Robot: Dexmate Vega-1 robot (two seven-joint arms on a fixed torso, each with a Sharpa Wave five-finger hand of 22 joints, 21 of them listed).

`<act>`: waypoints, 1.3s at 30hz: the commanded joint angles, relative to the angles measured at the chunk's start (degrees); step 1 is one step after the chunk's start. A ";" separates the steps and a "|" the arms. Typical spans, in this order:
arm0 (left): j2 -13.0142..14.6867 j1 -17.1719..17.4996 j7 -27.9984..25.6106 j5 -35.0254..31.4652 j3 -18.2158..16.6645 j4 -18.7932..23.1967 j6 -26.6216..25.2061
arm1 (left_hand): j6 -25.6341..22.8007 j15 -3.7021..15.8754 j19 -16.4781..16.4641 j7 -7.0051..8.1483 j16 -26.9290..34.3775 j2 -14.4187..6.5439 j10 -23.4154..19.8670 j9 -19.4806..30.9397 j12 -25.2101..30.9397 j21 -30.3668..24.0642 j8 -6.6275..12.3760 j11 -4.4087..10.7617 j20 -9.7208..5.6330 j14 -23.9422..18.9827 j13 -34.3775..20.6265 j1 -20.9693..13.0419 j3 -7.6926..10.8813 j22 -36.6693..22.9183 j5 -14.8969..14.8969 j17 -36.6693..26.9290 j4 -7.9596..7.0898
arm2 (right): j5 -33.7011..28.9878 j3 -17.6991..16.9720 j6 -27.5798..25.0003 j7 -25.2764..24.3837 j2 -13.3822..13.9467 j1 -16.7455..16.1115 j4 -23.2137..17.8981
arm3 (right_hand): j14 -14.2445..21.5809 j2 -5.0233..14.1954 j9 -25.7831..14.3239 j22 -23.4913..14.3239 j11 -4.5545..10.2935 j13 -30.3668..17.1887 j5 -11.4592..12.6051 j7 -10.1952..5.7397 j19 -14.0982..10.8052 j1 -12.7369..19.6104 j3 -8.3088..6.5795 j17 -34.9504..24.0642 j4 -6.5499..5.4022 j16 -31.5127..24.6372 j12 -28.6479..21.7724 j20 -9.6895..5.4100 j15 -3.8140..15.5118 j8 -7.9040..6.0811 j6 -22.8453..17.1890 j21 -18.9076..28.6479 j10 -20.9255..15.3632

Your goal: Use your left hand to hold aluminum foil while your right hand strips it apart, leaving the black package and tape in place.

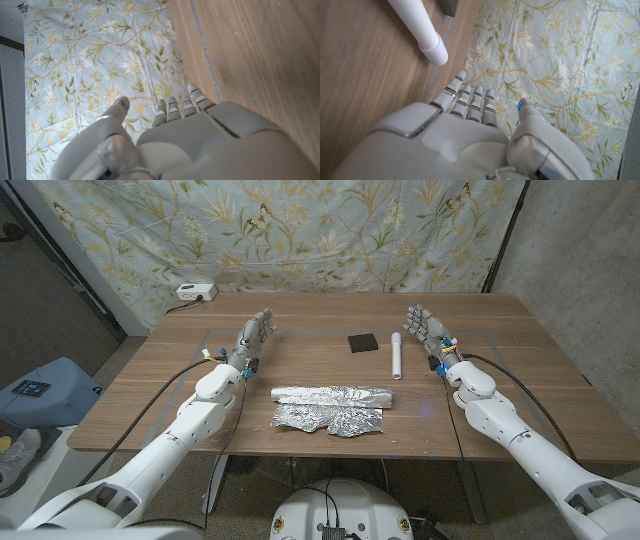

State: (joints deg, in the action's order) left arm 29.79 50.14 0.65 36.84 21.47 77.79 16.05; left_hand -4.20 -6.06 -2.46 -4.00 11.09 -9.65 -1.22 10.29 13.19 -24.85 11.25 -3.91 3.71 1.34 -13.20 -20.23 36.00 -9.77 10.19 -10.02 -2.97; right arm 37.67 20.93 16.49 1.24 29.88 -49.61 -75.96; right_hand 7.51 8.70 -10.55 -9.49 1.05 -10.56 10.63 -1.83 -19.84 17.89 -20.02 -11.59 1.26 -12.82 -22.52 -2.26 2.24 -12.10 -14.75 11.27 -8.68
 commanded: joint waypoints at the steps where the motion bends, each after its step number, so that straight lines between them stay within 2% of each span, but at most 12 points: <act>1: 1.00 2.65 -2.10 -0.33 -0.07 4.21 -0.99 | -0.20 -0.53 -0.16 -0.29 0.29 0.01 -0.10 0.16 0.22 -0.17 0.22 -0.35 0.51 -0.10 -0.04 -0.47 0.42 -0.17 0.26 -0.15 -0.03 | 0.39 -0.51 -0.36 -0.72 1.27 -3.59 -3.57 | 0.58 0.01 -0.31 -0.30 -0.06 -0.17 0.32 -0.06 -0.33 0.51 -0.41 -0.12 0.10 -0.22 -0.25 -2.52 1.02 -0.41 -0.61 0.34 -0.57; 13: 1.84 3.60 -1.32 0.12 -0.41 5.31 -0.79 | -0.25 -0.53 -0.20 -0.25 0.10 0.13 -0.18 0.18 0.16 0.12 0.07 -0.33 0.49 -0.11 0.14 -0.52 0.59 -0.18 0.29 -0.13 0.29 | -0.66 -0.56 -0.77 -2.62 2.06 -5.06 -6.21 | 0.60 0.06 -0.32 -0.31 -0.25 -0.19 0.24 0.02 -0.40 0.55 -0.40 -0.23 0.23 -0.30 0.05 -2.49 0.99 -0.42 -0.83 0.31 -0.72; 22: 3.56 4.68 -0.42 0.96 -1.69 5.86 -0.63 | -0.31 -0.63 -0.23 -0.35 0.01 0.16 -0.26 0.19 0.13 0.31 0.01 -0.41 0.56 -0.11 0.25 -0.50 0.69 -0.19 0.29 -0.14 0.43 | -4.65 0.39 -2.88 -6.66 3.49 -5.62 -10.18 | 0.26 0.09 -0.35 -0.32 -0.41 -0.22 0.17 0.19 -0.26 0.65 -0.41 -0.30 0.42 -0.23 0.42 -2.48 0.72 -0.43 -1.03 0.20 -0.76; 31: 4.90 5.67 -0.58 1.33 -2.43 6.88 -1.41 | -0.43 -0.67 -0.31 -0.37 -0.05 0.18 -0.36 0.20 0.12 0.49 -0.03 -0.46 0.61 -0.14 0.35 -0.43 0.77 -0.20 0.29 -0.17 0.52 | -9.72 0.88 -7.75 -12.59 6.15 -7.01 -16.69 | 0.11 -0.15 -0.37 -0.32 -0.76 -0.26 0.12 0.68 0.16 1.68 -0.75 -0.08 1.47 -0.05 1.03 -2.37 0.65 -0.34 -1.07 -0.01 -0.67; 39: 5.35 6.21 -0.57 1.37 -2.80 7.38 -1.19 | -0.51 -0.70 -0.38 -0.34 -0.07 0.18 -0.44 0.20 0.11 0.64 -0.07 -0.44 0.61 -0.22 0.43 -0.39 0.84 -0.21 0.30 -0.18 0.61 | -12.95 0.96 -11.03 -15.30 8.40 -8.44 -21.89 | -0.13 -0.28 -0.40 -0.33 -1.65 -0.30 0.01 1.37 0.39 2.90 -1.14 0.09 2.68 0.14 1.72 -2.24 0.15 -0.15 -0.89 -0.12 -0.64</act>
State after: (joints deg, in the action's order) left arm 34.13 55.50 0.05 38.05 19.32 84.34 14.94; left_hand -4.40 -6.36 -2.77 -4.20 11.09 -9.64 -1.43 10.27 13.19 -24.35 11.24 -4.11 4.00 1.02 -12.77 -20.22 36.60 -9.76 10.19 -10.01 -2.60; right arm 29.08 21.59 9.74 -9.75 35.44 -56.31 -90.96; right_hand 7.50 8.63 -10.80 -9.75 0.09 -10.54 10.63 -0.79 -19.82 19.94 -20.88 -11.45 3.42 -12.82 -20.97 -2.26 2.23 -12.20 -15.55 11.27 -9.20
